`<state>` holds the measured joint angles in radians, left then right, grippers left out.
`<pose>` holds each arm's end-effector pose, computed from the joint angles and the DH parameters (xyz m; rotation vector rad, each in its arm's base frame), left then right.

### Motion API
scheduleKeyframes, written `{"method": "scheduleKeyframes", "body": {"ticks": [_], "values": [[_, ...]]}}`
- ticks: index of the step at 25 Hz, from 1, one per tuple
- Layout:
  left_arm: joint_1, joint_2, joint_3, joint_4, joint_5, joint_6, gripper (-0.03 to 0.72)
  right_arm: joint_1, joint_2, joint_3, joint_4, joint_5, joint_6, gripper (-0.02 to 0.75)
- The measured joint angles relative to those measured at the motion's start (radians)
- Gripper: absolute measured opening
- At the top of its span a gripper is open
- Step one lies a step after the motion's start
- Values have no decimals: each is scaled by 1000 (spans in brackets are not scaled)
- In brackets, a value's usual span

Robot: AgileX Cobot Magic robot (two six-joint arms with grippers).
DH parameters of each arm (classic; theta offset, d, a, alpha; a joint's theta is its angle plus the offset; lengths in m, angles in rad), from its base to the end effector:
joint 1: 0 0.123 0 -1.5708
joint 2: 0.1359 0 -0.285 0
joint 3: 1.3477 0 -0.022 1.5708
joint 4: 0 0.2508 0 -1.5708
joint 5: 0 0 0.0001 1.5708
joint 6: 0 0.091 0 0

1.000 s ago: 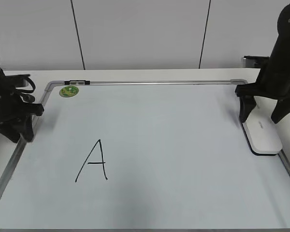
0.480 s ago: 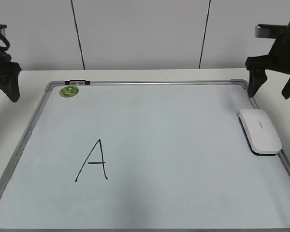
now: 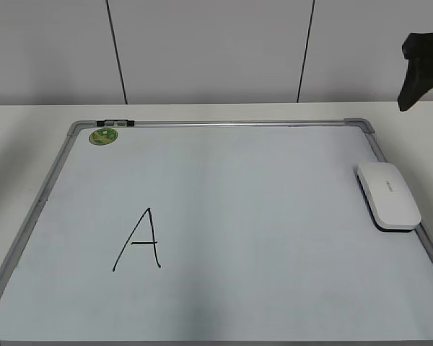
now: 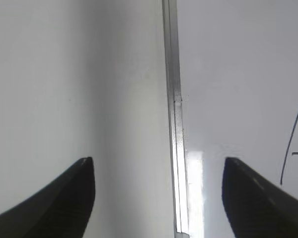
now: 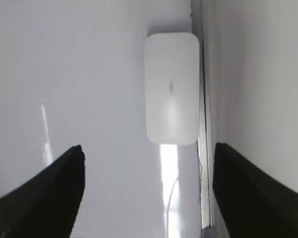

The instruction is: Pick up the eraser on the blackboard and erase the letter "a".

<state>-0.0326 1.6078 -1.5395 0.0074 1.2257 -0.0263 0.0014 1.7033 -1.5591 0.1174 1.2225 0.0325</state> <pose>0.3315 -0.0102 0.3454 0.0104 2.7775 -0.0048 0.3533 0.0105 0.3189 0.0783 2.8465 0.1727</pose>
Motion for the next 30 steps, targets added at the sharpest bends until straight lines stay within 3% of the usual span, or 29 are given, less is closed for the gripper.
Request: {"method": "scheduleKeyframes", "body": {"ticks": [4, 11, 20, 25, 30], "values": [[0, -157, 74, 0, 0, 0, 581, 0, -139, 170, 47, 3, 1, 593], [-2, -490, 417, 0, -111, 0, 580, 0, -474, 465, 61, -34, -5, 590], [-117, -954, 743, 48, -186, 0, 580, 0, -903, 732, 86, -98, -11, 588], [-143, -1175, 882, 63, -186, 0, 580, 0, -1143, 904, 209, -123, -177, 588], [-153, -1314, 991, 72, -173, -22, 580, 0, -1300, 997, 204, -123, -226, 588]]}}
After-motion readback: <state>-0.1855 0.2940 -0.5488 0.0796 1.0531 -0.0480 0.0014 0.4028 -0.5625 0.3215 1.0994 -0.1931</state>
